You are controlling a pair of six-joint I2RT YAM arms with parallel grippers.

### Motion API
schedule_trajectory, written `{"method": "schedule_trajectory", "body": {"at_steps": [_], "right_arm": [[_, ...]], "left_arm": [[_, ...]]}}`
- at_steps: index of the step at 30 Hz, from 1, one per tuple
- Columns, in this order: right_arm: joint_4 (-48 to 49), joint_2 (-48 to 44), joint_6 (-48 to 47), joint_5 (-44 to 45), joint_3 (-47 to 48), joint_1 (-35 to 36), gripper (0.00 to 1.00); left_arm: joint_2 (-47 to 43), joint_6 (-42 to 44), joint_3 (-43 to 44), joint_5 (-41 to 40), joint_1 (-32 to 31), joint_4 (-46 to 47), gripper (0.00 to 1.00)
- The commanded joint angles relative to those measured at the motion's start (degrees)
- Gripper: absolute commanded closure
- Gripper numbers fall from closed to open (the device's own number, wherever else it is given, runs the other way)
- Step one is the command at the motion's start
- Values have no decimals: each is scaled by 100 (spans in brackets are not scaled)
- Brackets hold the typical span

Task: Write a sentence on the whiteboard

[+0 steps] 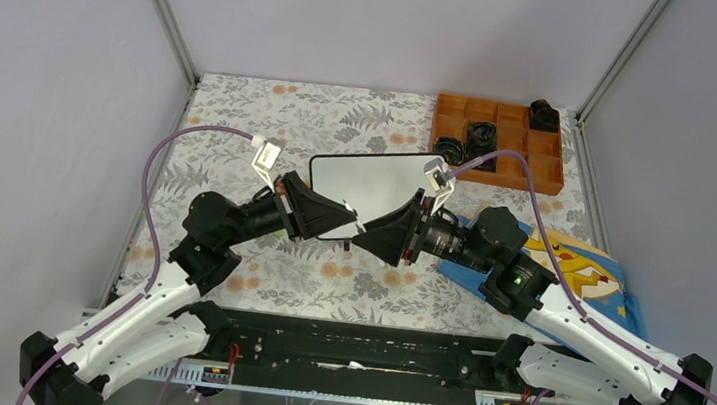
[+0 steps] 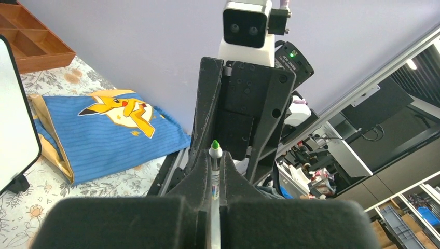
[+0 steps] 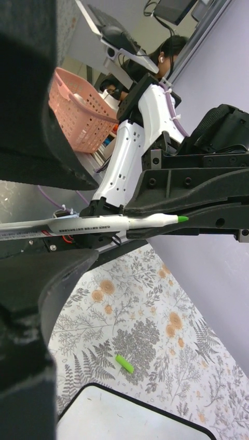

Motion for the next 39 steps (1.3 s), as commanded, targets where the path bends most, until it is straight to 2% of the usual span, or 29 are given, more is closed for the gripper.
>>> {"method": "schedule_trajectory", "body": {"at_steps": [1, 6, 12, 16, 25, 34, 39], "right_arm": [[261, -53, 70, -55, 255, -14, 45], [636, -183, 412, 150, 71, -13, 34], [1633, -287, 1031, 815, -358, -8, 31], [1908, -241, 1197, 1234, -420, -12, 38], [2330, -33, 1504, 1554, -445, -13, 52], [2357, 149, 1648, 1418, -338, -10, 53], [2383, 159, 1691, 1432, -333, -15, 62]], "left_arm": [[-40, -36, 103, -306, -42, 459, 100], [-170, -350, -42, -862, -53, 806, 100], [-178, -658, -20, -1508, -114, 1068, 100], [-208, -709, 9, -1841, -188, 1082, 100], [-308, -747, -104, -2214, -280, 1071, 100], [-428, -718, -166, -2537, -297, 958, 100], [-430, -729, -193, -2581, -308, 931, 100]]}}
